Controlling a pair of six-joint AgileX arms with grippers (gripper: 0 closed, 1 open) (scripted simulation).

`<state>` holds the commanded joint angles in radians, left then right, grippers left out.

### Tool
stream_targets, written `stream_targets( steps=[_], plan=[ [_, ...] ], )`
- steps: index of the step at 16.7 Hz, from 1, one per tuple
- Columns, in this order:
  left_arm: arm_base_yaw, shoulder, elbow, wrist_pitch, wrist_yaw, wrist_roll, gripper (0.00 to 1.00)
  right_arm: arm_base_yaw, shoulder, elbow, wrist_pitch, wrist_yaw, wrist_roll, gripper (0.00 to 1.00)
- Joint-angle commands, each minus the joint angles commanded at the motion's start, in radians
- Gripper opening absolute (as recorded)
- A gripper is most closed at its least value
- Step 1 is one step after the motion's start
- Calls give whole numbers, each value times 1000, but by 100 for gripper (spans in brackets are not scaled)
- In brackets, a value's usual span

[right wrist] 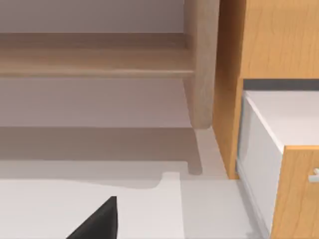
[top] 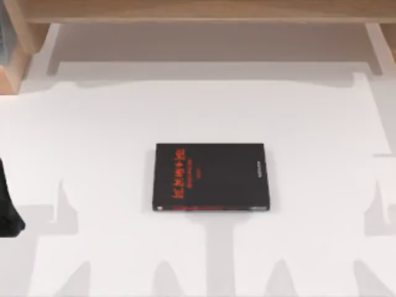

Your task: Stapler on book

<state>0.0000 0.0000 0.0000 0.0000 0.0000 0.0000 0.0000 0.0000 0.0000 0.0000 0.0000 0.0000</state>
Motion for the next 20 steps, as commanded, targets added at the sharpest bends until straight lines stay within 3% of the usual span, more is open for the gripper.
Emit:
stream_targets(
  steps=[5, 9, 13, 20],
  plan=[
    [0, 0, 0, 0, 0, 0, 100, -4, 59, 54, -42, -4, -14, 100],
    [0, 0, 0, 0, 0, 0, 100, -19, 284, 263, -197, -18, -68, 100],
    [0, 0, 0, 0, 0, 0, 100, -49, 668, 630, -440, -39, -161, 100],
    [0, 0, 0, 0, 0, 0, 100, -178, 1573, 1546, -938, -76, -382, 100]
  ],
)
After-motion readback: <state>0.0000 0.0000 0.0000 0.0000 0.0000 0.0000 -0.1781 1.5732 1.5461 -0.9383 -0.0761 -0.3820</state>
